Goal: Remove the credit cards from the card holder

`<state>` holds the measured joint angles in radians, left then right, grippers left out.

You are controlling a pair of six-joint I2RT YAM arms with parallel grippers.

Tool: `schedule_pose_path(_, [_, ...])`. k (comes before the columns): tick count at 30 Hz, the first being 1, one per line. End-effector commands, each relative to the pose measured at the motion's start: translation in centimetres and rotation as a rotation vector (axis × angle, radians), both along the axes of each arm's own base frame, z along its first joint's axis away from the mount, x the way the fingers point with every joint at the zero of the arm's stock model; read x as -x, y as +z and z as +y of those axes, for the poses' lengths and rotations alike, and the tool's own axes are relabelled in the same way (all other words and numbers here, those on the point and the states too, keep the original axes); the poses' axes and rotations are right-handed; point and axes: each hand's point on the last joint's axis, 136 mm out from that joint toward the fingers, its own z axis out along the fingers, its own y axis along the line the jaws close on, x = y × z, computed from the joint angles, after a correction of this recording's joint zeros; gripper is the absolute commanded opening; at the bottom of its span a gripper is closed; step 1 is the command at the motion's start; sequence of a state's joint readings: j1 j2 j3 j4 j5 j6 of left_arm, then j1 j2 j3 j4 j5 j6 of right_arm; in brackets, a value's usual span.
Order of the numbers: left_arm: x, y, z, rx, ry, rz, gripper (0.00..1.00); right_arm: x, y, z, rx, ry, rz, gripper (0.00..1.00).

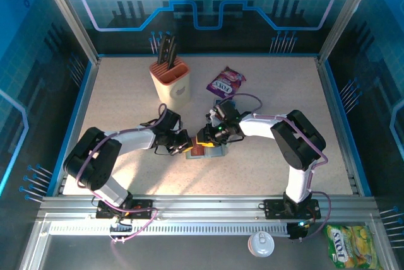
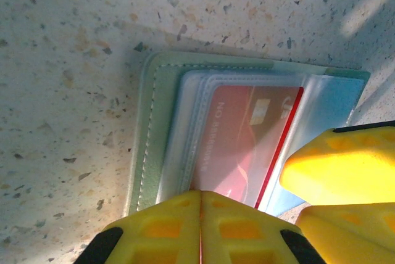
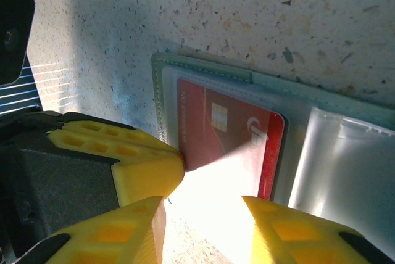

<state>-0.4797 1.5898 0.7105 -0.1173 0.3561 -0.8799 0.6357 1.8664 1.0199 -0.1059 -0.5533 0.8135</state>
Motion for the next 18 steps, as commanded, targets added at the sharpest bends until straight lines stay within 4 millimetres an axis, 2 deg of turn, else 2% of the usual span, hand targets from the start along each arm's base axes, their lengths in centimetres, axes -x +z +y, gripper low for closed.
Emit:
schedule_pose_path(1, [0.2, -0.7, 0.4, -0.025, -0.018, 0.009, 0.08, 0.7, 0.1, -0.3, 0.02, 0.015, -0.006, 0.37])
schedule_pose_path(18, [1.2, -1.9, 1.3, -0.058, -0.011, 0.044, 0.07, 0.9, -1.2, -0.3, 0.037, 0.019, 0.022, 0.37])
